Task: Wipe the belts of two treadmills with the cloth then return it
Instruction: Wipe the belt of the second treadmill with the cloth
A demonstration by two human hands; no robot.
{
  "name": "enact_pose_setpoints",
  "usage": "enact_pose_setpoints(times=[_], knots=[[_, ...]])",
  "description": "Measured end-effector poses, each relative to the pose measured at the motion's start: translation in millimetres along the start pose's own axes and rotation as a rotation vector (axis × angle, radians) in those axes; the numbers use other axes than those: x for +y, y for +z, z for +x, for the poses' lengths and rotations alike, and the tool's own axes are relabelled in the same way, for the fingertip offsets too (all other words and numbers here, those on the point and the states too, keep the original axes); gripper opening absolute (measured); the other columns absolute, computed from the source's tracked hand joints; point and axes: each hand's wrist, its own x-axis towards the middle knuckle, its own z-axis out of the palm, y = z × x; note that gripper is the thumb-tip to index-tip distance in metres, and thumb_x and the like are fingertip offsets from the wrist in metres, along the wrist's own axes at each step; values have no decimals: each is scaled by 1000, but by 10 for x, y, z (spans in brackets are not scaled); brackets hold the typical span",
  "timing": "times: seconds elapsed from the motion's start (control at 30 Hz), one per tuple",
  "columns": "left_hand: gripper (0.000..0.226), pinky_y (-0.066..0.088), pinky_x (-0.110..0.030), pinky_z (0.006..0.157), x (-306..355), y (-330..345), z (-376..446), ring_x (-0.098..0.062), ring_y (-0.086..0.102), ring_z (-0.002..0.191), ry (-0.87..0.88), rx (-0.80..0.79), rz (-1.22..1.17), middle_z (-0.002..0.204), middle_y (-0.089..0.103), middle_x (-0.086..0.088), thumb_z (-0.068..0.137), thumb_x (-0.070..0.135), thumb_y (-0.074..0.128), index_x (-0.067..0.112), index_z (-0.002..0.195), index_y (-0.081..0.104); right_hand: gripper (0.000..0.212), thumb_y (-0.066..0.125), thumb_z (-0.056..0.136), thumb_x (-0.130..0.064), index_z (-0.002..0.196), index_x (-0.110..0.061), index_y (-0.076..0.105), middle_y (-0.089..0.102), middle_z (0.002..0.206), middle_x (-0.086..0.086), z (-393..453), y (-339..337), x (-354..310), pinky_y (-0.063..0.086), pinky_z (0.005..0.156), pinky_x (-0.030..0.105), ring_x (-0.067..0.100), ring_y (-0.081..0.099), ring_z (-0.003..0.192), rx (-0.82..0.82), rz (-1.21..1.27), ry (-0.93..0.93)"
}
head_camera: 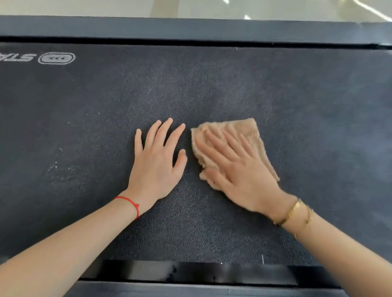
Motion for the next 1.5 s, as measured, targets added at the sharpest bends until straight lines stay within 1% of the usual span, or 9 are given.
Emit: enact_pose_setpoints(times=[0.1, 0.3, 0.47, 0.63, 0.73, 0.97, 1.13, 1.27, 1.5], knots=[[55, 9, -58, 120, -12, 18, -1, -22, 16, 149, 3, 8, -3, 161, 24, -1, 99, 38, 34, 27, 152, 29, 56, 23, 103, -53, 156, -42, 7, -3, 164, -18, -222, -32, 111, -12, 123, 35, 9, -12, 152, -25, 13, 3], [56, 8, -58, 120, -8, 4, 1, -23, 16, 150, 0, 8, -18, 161, 24, -1, 98, 41, 31, 27, 152, 29, 55, 24, 104, -50, 157, -39, 9, -3, 166, -12, 9, -135, 477, -9, 123, 41, 14, -11, 152, 41, -5, 408], [56, 10, -59, 120, -8, 21, 3, -24, 19, 149, 2, 24, -13, 160, 26, -3, 98, 38, 36, 26, 152, 31, 55, 21, 104, -50, 157, -39, 10, -3, 165, -11, -278, -5, -111, -9, 123, 45, 16, -16, 152, 18, -12, 177], [55, 10, -59, 119, -10, 15, -5, -25, 19, 149, 9, 26, -17, 160, 26, -4, 99, 35, 39, 24, 152, 32, 59, 23, 102, -55, 157, -40, 9, -3, 165, -16, -740, 107, -486, -8, 124, 39, 11, -12, 152, -55, 40, -32], [54, 9, -59, 120, 4, 15, -24, -26, 18, 149, 15, 29, -21, 161, 25, -5, 100, 35, 38, 23, 152, 31, 61, 27, 100, -60, 155, -45, 8, -3, 163, -22, -873, 55, -318, -9, 123, 36, 7, -12, 151, -15, 64, 28], [56, 7, -59, 120, 23, 12, -38, -26, 12, 151, 18, 2, 0, 162, 21, -6, 101, 38, 30, 22, 154, 26, 65, 32, 97, -60, 155, -42, 6, -9, 164, -13, -843, -79, 131, -8, 123, 40, 14, -19, 151, 95, 19, 466], [55, 5, -64, 118, 100, 2, 6, -28, 8, 151, 8, -40, -21, 163, 18, -7, 102, 32, 31, 20, 155, 23, 64, 32, 100, -58, 156, -40, 7, -7, 164, -15, -838, 12, -205, -8, 123, 42, 10, -23, 149, 73, 0, 352], [54, 6, -65, 117, 273, -1, 74, -27, 9, 151, 99, -40, -29, 162, 20, -5, 102, 32, 33, 21, 154, 24, 62, 27, 100, -59, 156, -42, 6, -5, 165, -16, -958, 65, -483, -15, 121, 35, 9, -18, 150, 45, 21, 217], [54, 5, -65, 117, 646, 68, 245, -28, 7, 151, 158, -70, -79, 163, 18, -6, 103, 31, 31, 21, 155, 22, 62, 21, 97, -67, 154, -49, 4, -8, 163, -23, -1304, 28, -348, -15, 120, 29, 5, -16, 150, 52, 48, 335]])
